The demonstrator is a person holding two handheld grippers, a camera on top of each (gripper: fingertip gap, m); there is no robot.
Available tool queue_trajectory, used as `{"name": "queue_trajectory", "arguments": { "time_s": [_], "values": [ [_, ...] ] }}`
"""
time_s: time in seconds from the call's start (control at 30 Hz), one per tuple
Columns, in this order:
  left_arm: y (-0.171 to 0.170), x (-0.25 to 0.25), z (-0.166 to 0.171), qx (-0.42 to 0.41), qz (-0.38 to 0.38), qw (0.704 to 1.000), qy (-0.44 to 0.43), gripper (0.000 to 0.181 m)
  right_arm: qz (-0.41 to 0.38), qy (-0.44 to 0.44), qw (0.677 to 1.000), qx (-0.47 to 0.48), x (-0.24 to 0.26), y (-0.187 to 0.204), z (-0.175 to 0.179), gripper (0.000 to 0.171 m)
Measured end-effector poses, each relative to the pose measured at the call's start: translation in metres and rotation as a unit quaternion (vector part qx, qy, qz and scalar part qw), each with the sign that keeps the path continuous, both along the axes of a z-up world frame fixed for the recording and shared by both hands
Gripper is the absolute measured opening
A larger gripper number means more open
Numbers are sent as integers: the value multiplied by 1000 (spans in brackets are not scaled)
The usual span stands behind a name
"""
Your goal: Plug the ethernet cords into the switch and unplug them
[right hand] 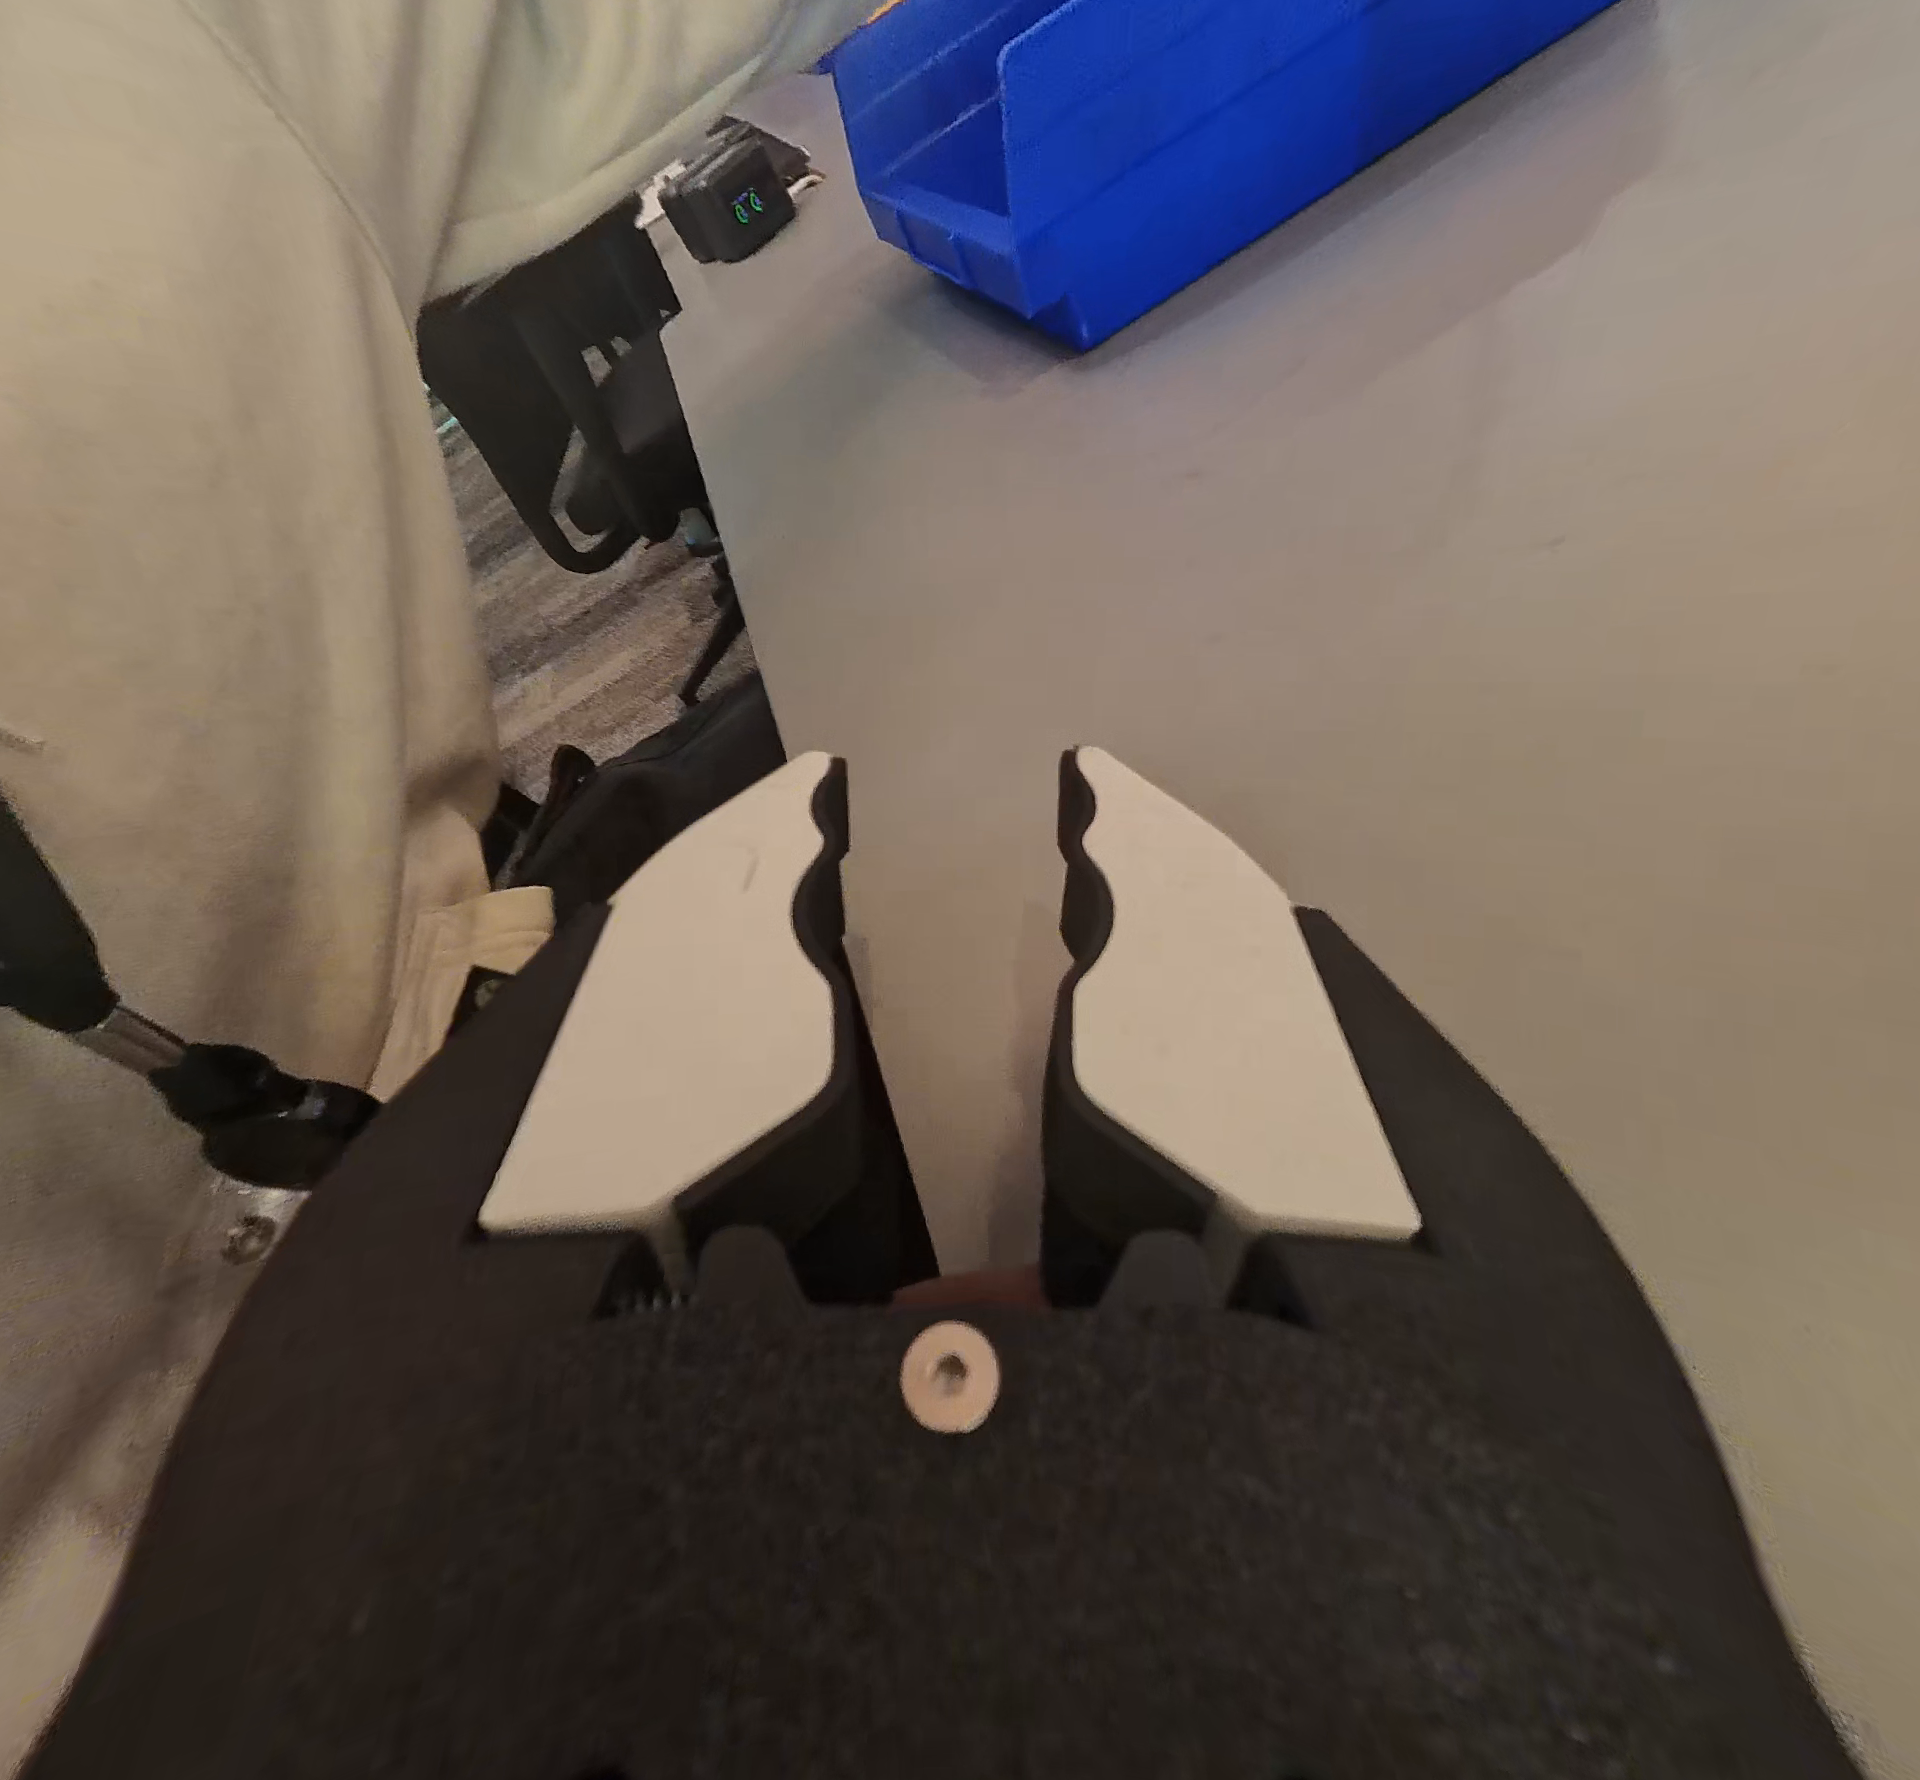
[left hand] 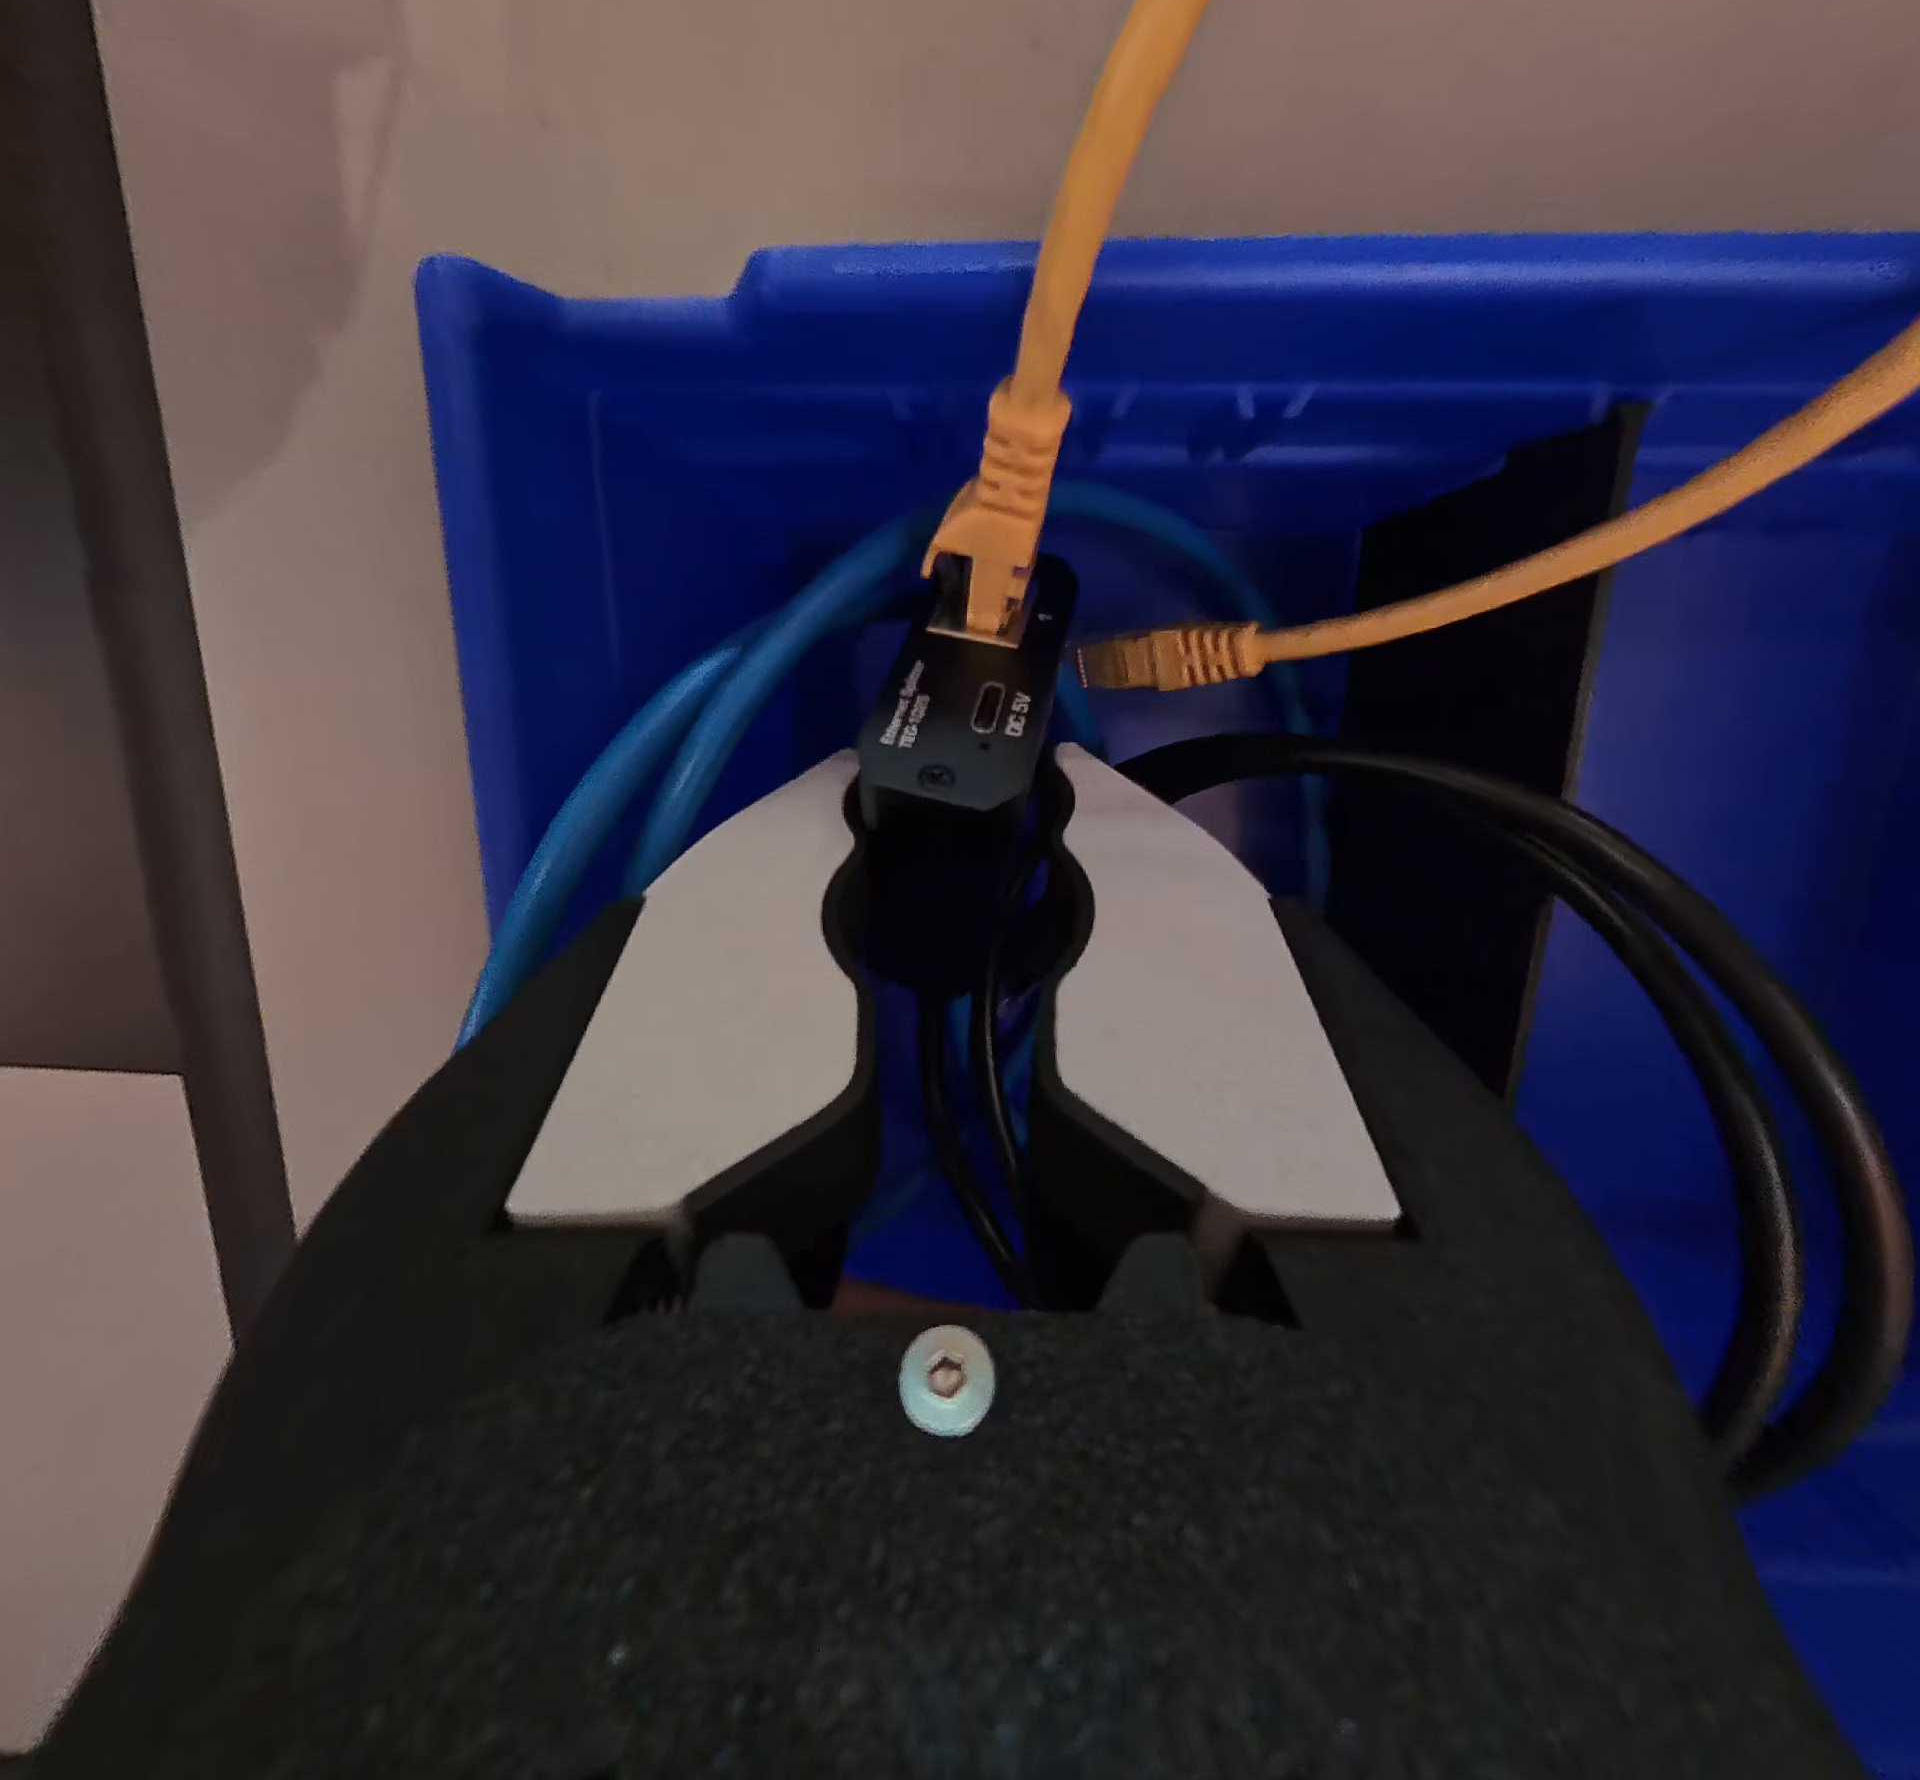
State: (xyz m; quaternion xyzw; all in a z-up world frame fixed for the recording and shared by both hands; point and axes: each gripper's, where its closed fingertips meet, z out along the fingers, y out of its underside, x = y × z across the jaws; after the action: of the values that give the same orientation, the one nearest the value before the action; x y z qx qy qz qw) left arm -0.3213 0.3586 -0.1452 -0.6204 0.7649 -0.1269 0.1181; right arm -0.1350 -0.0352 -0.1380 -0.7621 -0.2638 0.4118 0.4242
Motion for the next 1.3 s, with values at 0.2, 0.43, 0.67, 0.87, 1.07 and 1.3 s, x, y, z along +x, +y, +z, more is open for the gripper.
{"name": "queue_trajectory", "arguments": {
  "time_s": [0.2,0.43,0.67,0.87,1.07,1.3],
  "values": [
    [10,-2,42,109,9,993,-40,25,-4,39,999,-15,2,6,7,37],
    [23,-27,208,349,104,923,-124,25,-46,32,998,14,12,16,16,36],
    [-22,-17,405,502,168,816,-233,25,-54,11,998,34,6,9,19,35],
    [-85,66,429,556,157,759,-298,25,-67,4,996,59,7,4,32,35],
    [-137,169,279,544,127,772,-305,25,-101,18,988,112,27,5,59,35],
    [-187,221,113,522,63,816,-240,24,-151,-70,967,194,66,23,73,39]
  ]
}}
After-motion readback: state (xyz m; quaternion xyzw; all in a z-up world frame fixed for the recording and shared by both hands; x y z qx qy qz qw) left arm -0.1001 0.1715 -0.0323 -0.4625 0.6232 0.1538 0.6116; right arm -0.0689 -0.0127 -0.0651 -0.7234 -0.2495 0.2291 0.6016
